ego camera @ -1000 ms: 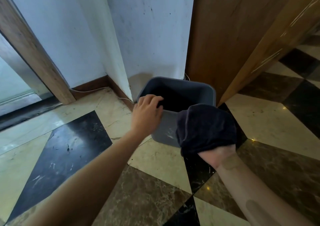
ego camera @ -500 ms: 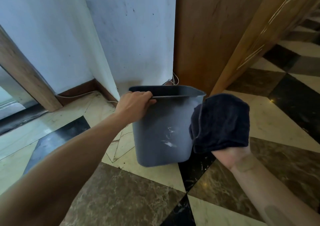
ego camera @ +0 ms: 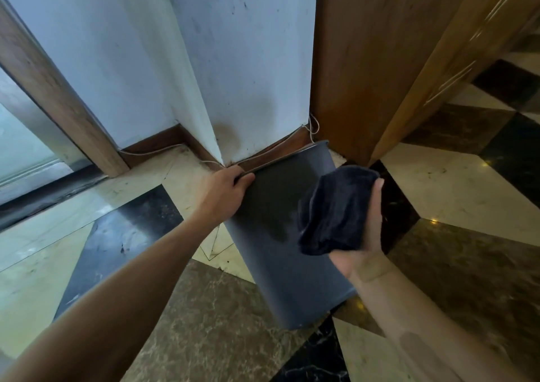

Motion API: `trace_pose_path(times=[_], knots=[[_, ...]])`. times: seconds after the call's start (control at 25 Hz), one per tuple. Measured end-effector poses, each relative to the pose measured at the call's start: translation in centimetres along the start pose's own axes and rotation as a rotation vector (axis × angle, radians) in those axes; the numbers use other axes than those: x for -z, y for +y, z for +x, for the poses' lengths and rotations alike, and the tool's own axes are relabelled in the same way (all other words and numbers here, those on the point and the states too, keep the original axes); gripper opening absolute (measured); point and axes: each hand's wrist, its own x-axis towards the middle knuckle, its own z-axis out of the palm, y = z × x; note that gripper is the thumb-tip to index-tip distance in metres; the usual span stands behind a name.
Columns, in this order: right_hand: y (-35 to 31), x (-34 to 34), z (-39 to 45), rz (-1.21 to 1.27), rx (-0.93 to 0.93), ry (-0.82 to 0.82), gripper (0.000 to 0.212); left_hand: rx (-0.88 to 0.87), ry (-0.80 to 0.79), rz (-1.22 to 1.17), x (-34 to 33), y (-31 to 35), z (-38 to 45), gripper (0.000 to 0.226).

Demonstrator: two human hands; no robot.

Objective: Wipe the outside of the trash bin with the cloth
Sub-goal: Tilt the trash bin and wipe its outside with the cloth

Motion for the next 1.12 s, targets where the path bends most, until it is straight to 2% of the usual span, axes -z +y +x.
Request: trace_pose_path(times=[0.08,0.16,0.28,0.36,0.44,0.52,0.6,0.72,0.96,1.04,1.12], knots=[[0.9,0.2,0.6,0.118,-0.031,0.028,0.082,0.009,0.000,0.036,-0.6,0.7,0.0,0.028],[0.4,0.5,0.9,0.136,0.058,0.044,0.081,0.020,0.002,0.069,-1.3,1.2,-0.1,0.032],[-1.2,0.2,1.4,-0.119,0.310,0.018,0.054,0.031,-0.008,0.145,-2.0,1.3,0.0,0.037],[-0.1,0.0,1.8,-0.548,0.565,0.059,0.054,0.046,-0.027,0.180,-2.4,1.3,0.1,0.040],[3.4,1.0,2.7,-1.211,0.805,0.039,0.059,0.042,-0.045,0.206,-2.8,1.5,0.0,0.040],[6.6,2.0,3.6,-1.674,0.851,0.006,0.056,0.044,-0.063,0.215,-3.2,1.8,-0.5,0.036],[8.0,2.5,4.3,-1.888,0.812,-0.044,0.056,0.080,-0.086,0.201,-3.3,1.7,-0.8,0.032],[8.4,3.3,4.3,-2.005,0.796,-0.076,0.061,0.093,-0.089,0.172,-3.3,1.5,-1.0,0.034],[8.6,4.0,3.2,-2.008,0.749,-0.100,0.061,0.051,-0.069,0.207,-3.9,1.9,-1.2,0.035],[7.6,5.3,4.2,-1.997,0.681,-0.068,0.060,0.074,-0.060,0.200,-3.7,1.6,-1.1,0.034],[6.4,8.1,4.9,-1.983,0.534,0.019,0.061,0.158,-0.058,0.177,-3.4,1.2,-1.1,0.037]])
